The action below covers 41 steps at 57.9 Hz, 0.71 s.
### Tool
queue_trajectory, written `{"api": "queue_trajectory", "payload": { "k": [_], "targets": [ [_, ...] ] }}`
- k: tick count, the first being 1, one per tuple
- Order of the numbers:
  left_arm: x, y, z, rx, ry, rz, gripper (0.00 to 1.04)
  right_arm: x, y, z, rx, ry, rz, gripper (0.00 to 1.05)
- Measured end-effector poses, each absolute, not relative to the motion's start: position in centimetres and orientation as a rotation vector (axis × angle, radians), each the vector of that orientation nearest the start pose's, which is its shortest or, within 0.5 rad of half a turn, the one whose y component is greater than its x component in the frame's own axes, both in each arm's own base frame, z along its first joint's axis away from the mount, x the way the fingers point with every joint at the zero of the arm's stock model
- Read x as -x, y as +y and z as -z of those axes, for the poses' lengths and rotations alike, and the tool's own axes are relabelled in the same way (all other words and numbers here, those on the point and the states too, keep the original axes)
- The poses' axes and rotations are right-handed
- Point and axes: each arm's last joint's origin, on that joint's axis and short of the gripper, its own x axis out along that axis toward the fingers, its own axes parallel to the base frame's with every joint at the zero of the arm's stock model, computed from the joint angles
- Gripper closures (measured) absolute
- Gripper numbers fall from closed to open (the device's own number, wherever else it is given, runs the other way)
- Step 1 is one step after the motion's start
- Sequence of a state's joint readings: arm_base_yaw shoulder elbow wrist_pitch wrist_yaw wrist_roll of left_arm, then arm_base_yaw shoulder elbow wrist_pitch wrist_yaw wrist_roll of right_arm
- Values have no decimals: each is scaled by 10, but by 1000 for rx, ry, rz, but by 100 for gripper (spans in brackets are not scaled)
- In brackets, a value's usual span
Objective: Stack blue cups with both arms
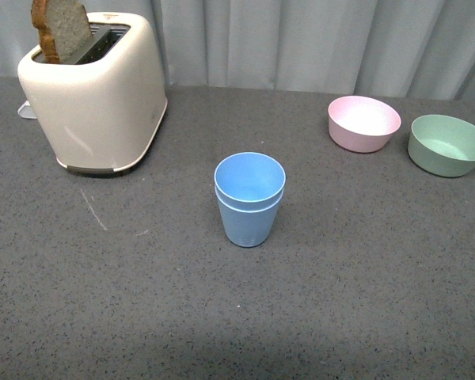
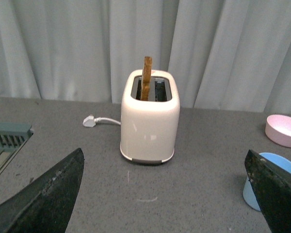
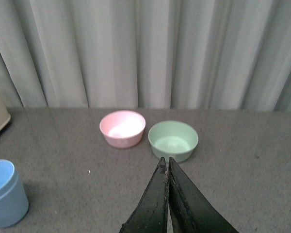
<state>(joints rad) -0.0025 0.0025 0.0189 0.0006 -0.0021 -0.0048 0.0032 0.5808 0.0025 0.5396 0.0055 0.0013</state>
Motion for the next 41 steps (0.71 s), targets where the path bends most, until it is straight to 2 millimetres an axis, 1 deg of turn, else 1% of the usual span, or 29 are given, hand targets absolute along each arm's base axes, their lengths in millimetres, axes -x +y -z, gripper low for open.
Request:
{"api": "queue_trajectory", "payload": {
  "k": [5,18,41],
  "targets": [
    [-97,0,-170,5,-17,1,7,-128,0,-167,-1,-5,0,104],
    [-97,0,-170,5,-17,2,7,-120,0,-168,-1,-7,0,104],
    [-97,0,-170,5,-17,2,7,-112,0,-167,-1,-6,-1,104]
  ]
}}
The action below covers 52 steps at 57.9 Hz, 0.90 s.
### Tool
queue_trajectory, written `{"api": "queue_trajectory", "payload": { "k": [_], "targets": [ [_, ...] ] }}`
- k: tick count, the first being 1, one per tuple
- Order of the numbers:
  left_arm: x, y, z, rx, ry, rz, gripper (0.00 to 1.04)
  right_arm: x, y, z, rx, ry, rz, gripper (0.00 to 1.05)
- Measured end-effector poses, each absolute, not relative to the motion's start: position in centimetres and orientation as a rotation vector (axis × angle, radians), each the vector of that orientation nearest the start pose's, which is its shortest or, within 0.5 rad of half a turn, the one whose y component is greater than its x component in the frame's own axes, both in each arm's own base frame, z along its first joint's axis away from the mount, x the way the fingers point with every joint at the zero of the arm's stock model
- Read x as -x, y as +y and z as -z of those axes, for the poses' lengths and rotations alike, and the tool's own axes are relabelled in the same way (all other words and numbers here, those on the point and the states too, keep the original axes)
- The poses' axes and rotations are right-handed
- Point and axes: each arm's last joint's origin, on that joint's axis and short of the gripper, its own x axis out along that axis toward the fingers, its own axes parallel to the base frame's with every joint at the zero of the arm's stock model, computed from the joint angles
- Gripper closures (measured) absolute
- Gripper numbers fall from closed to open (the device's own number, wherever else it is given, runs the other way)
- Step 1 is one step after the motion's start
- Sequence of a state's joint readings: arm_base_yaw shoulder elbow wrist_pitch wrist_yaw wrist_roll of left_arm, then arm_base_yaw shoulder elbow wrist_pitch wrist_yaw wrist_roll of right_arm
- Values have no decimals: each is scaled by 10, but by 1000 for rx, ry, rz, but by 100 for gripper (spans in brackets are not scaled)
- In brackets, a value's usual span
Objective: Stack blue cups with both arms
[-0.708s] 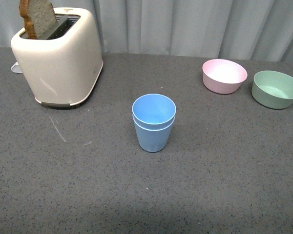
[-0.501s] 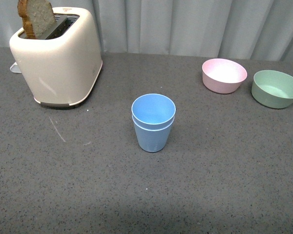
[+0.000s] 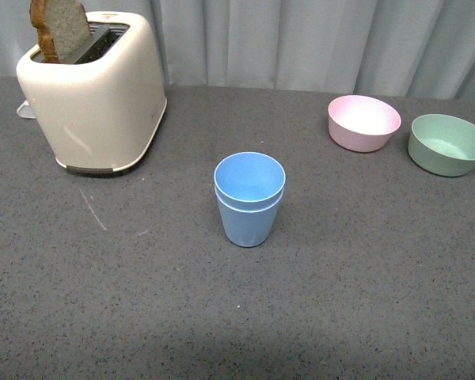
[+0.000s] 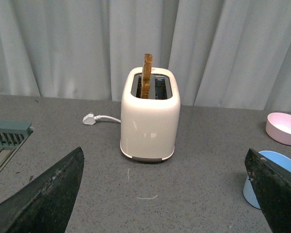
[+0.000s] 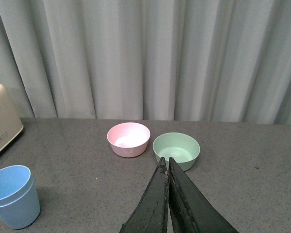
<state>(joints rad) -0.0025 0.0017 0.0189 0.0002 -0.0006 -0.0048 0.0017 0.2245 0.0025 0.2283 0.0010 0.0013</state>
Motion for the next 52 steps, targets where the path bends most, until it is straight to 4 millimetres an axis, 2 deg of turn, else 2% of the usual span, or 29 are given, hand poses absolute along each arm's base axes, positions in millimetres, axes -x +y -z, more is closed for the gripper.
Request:
{"api": "queue_trajectory", "payload": {
  "k": [10,16,26,29,32,52],
  "targets": [
    [-97,0,-170,5,-17,2,7,-108,0,-167,-1,-7,-1,104],
    [-97,0,-170,5,-17,1,7,-99,0,-164,-1,10,-3,104],
    [-97,0,-170,5,-18,2,7,-98,0,-164,1,0,-3,103],
    [-97,0,-170,5,-18,2,7,-98,0,-164,0,0,-3,96],
    [-97,0,-170,5,-18,2,7,-98,0,-164,0,-1,-3,82],
    [-97,0,-170,5,-18,2,7,-98,0,-164,0,-1,-3,24]
  ]
}}
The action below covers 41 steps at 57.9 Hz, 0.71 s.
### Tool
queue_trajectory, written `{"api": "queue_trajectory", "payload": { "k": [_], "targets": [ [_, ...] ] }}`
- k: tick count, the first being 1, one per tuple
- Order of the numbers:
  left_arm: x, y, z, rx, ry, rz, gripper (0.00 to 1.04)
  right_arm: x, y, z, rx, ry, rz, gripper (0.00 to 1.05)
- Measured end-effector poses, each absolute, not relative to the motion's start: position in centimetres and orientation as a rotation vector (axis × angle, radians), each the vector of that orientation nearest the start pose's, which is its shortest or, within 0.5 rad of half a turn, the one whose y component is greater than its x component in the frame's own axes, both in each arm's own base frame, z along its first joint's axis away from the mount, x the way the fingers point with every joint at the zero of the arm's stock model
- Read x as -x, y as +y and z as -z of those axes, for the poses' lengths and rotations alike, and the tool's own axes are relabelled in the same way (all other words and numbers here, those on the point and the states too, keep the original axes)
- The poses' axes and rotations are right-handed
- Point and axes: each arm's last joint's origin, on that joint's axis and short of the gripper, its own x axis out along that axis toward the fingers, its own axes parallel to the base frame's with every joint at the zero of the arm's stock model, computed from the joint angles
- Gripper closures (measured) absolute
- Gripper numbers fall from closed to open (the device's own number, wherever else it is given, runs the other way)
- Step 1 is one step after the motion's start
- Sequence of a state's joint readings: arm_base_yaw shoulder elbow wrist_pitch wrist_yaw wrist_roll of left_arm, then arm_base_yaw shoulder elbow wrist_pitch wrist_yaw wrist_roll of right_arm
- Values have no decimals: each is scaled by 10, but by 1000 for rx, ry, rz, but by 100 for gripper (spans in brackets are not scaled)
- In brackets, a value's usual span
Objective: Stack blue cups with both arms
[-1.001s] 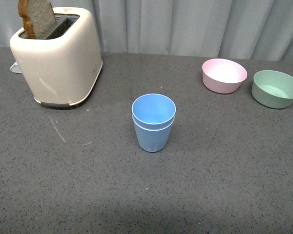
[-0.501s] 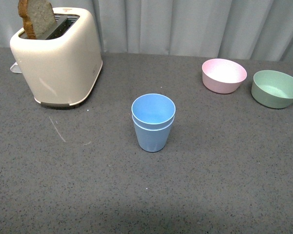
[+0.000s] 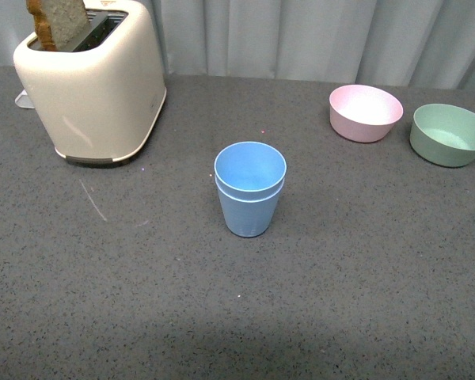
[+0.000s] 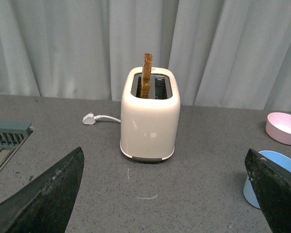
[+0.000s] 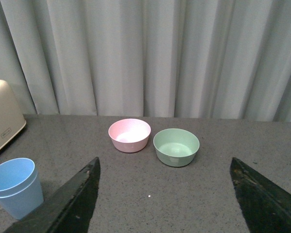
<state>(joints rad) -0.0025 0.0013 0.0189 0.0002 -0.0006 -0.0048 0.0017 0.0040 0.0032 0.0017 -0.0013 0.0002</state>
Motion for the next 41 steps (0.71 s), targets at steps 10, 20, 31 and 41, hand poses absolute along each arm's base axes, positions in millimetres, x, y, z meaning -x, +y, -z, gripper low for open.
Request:
{"api": "queue_trajectory", "payload": {
  "k": [10,20,31,41],
  "targets": [
    [-97,0,-170,5,-18,2,7,-98,0,-164,-1,-1,-3,10],
    [-97,0,-170,5,-18,2,7,-98,0,-164,-1,-1,-3,10],
    [-97,0,-170,5,-18,2,7,-98,0,-164,-1,-1,-3,10],
    [-97,0,-170,5,-18,2,7,-98,0,-164,-1,-1,-3,10]
  ]
}}
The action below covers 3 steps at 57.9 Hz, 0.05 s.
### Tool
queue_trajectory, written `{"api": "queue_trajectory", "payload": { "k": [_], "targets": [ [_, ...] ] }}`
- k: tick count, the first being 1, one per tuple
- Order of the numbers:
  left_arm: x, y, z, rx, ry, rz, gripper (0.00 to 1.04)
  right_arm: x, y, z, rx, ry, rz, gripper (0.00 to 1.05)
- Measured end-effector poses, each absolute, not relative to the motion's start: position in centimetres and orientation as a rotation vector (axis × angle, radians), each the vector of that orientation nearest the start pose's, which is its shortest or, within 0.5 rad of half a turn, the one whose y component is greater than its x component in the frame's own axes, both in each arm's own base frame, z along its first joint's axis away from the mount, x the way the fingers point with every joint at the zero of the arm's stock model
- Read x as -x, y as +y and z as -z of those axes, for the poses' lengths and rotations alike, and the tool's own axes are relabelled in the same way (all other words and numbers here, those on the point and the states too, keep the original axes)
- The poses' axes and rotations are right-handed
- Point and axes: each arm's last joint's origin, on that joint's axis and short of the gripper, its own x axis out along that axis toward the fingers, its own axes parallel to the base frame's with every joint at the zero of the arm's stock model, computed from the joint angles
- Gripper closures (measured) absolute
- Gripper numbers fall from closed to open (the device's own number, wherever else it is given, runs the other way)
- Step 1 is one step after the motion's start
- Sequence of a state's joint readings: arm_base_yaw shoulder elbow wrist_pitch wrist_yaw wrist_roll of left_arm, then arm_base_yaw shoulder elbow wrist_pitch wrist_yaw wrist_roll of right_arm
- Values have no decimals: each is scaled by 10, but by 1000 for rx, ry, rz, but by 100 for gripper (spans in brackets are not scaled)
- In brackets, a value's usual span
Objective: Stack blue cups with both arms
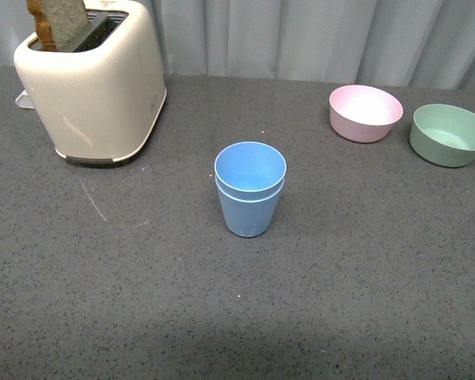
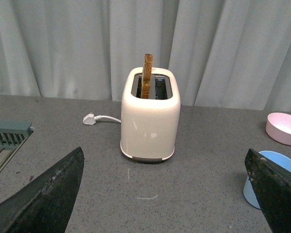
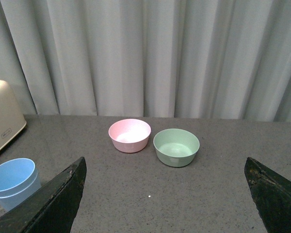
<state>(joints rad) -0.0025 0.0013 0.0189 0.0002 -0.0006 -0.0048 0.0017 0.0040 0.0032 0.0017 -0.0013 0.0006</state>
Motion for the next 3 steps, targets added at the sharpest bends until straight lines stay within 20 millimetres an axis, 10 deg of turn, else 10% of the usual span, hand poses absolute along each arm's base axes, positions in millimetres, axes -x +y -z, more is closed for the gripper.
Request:
{"api": "queue_trajectory", "payload": {
  "k": [3],
  "targets": [
    [-97,0,-170,5,-18,2,7,-98,0,-164,-1,-1,-3,10]
  ]
}}
